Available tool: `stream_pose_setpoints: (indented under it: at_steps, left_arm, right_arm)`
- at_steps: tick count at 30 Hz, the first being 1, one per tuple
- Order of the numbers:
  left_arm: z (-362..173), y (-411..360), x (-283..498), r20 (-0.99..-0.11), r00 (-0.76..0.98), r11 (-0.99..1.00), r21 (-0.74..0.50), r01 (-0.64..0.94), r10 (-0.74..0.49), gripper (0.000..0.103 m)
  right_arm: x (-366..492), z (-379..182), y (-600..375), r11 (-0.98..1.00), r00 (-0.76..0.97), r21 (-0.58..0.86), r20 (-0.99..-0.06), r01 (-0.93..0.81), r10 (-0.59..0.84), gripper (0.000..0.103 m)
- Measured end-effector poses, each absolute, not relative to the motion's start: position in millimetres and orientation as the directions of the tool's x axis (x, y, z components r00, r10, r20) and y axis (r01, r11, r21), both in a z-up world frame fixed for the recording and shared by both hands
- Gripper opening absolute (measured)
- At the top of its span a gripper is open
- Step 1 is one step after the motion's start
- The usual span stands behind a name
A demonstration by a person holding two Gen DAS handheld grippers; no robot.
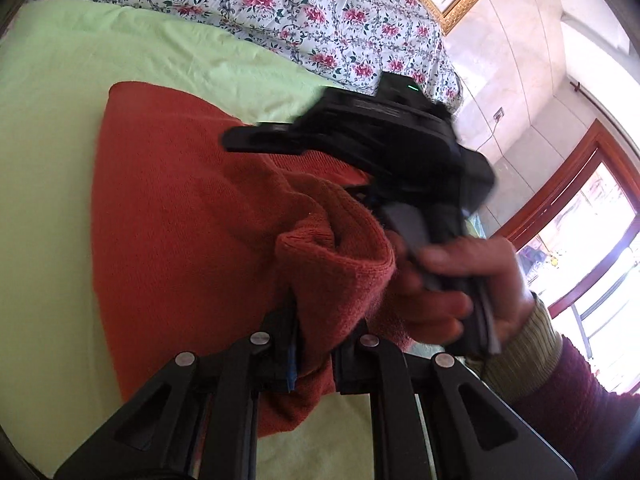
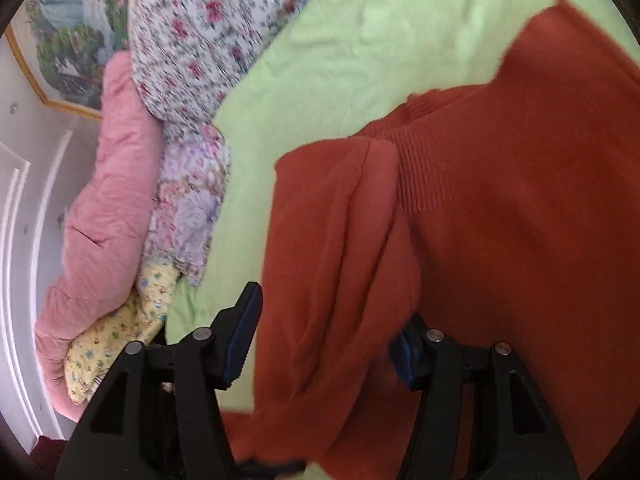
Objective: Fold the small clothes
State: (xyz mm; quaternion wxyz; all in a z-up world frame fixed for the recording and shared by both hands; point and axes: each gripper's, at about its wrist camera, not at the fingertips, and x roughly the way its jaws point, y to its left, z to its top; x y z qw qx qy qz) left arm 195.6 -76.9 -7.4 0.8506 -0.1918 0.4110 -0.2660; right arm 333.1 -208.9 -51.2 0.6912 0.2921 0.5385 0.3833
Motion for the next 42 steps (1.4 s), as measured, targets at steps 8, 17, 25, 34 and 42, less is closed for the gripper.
stream_pose_setpoints:
  at_steps: [8,17,25,34,42]
  left_arm:
    - [25,-115,196,-0.537,0.496,0.729,-0.551,0.406,-0.683,0.009]
    - [-5,-199,221,-0.537,0.347,0.639,-0.631,0.44,-0.769,0.009]
    - [-9,-209,220,-0.554,0.352,0.655,-0.602,0.456,-0.754,0.009]
    - [-13,-204,207,-0.575,0.307,0.649,-0.617,0.445,-0.758,0.017]
    - [2,-121,181,-0.575,0.366,0.681,-0.637,0.361,-0.732,0.063]
  right_arm:
    - [349,-19,-226,0.523,0.224,0.795,-0.474,-0.306,0.852,0.015]
    - [342,-15,-327,0.68,0.363,0.688,-0.584,-0.253,0.726,0.015]
    - [344,-33,-341,0.684,0.372,0.685,-0.584,-0.252,0.721,0.015]
    - [335,-42,-345,0.727,0.365,0.648,-0.635,-0.228,0.681,0.022]
    - [291,-23,-370,0.774,0.482,0.6,-0.627,-0.203,0.612,0.069]
